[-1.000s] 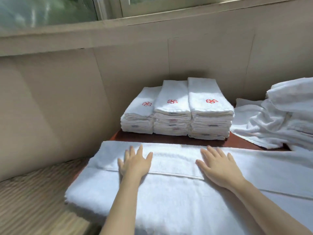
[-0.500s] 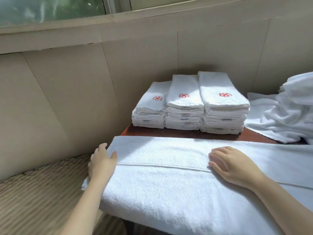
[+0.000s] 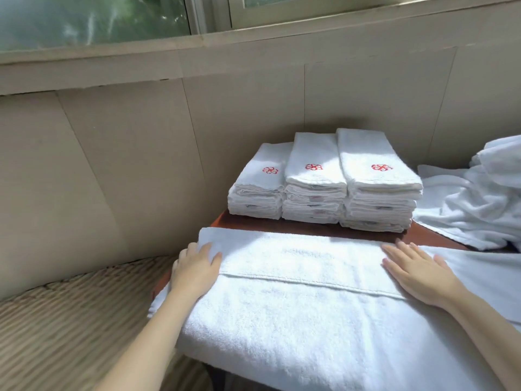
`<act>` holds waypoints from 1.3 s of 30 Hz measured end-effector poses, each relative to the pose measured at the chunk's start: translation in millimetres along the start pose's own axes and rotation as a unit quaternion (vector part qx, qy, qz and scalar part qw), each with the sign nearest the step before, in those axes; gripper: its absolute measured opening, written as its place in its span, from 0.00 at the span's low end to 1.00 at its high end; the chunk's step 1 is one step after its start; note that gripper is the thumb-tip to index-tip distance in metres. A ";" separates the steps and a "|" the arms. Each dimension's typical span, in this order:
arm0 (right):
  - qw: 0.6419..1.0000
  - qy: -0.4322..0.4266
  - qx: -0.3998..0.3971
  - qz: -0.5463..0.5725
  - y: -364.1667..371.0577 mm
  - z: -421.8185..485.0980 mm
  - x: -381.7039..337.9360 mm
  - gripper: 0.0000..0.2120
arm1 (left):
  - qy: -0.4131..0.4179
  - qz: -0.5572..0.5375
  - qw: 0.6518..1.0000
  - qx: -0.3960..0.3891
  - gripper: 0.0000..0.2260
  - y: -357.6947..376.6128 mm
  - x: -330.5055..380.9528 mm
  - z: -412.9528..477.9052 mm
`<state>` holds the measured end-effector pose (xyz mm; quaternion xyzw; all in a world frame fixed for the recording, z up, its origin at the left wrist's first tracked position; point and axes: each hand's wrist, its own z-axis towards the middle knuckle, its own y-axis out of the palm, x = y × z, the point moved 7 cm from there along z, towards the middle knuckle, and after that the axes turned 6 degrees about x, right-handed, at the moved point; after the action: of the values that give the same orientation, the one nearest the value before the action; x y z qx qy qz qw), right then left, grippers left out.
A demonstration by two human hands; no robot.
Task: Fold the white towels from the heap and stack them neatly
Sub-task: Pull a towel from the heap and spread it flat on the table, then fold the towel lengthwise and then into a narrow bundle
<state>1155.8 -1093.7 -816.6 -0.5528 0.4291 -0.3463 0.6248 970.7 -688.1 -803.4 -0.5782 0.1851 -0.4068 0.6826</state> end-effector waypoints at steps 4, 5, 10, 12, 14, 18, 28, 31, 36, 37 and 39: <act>1.000 0.021 0.004 -0.008 -0.5 8.5 8.4 0.25 | 0.022 -0.019 0.999 -0.025 0.23 17.1 10.8 21.4; 1.000 0.027 0.008 -0.009 -1.1 11.4 11.5 0.25 | 0.021 -0.023 0.999 -0.033 0.24 21.2 13.4 28.2; 0.998 0.049 0.028 -0.004 -1.4 28.0 18.5 0.26 | 0.014 -0.055 0.998 -0.024 0.22 26.2 27.3 61.4; 0.997 0.049 0.062 -0.007 -7.9 27.8 15.3 0.24 | 0.021 -0.037 0.999 0.025 0.18 14.6 34.8 63.5; 0.993 0.020 0.115 -0.008 -21.4 15.9 5.3 0.19 | 0.065 -0.029 0.995 0.065 0.15 -1.1 41.0 53.4; 0.963 -0.173 0.203 0.024 -37.1 -48.9 -40.9 0.12 | 0.307 -0.110 0.945 -0.026 0.18 -14.6 43.7 -15.7; 0.895 -0.421 0.134 -0.055 -24.3 -152.0 -149.6 0.23 | 0.430 -0.021 0.902 -0.016 0.31 -35.3 0.7 -97.0; 0.887 -0.442 0.130 0.038 -31.8 -161.5 -153.9 0.07 | 0.493 0.026 0.869 0.040 0.30 -42.9 1.6 -106.1; 0.927 -0.344 0.151 -0.028 -31.8 -151.3 -141.1 0.16 | 0.520 0.000 0.836 0.175 0.05 -54.9 2.8 -113.5; 0.940 -0.311 0.134 -0.052 -25.5 -145.4 -137.7 0.22 | 0.504 -0.003 0.842 0.192 0.06 -58.0 3.5 -111.1; 0.954 -0.267 0.115 -0.078 -19.5 -134.2 -134.6 0.23 | 0.489 0.004 0.847 0.210 0.10 -61.7 5.8 -103.0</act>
<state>980.6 -1027.3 -779.4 -0.5809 0.1593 -0.2806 0.7473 878.7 -758.4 -771.2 -0.1466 0.4074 -0.6633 0.6104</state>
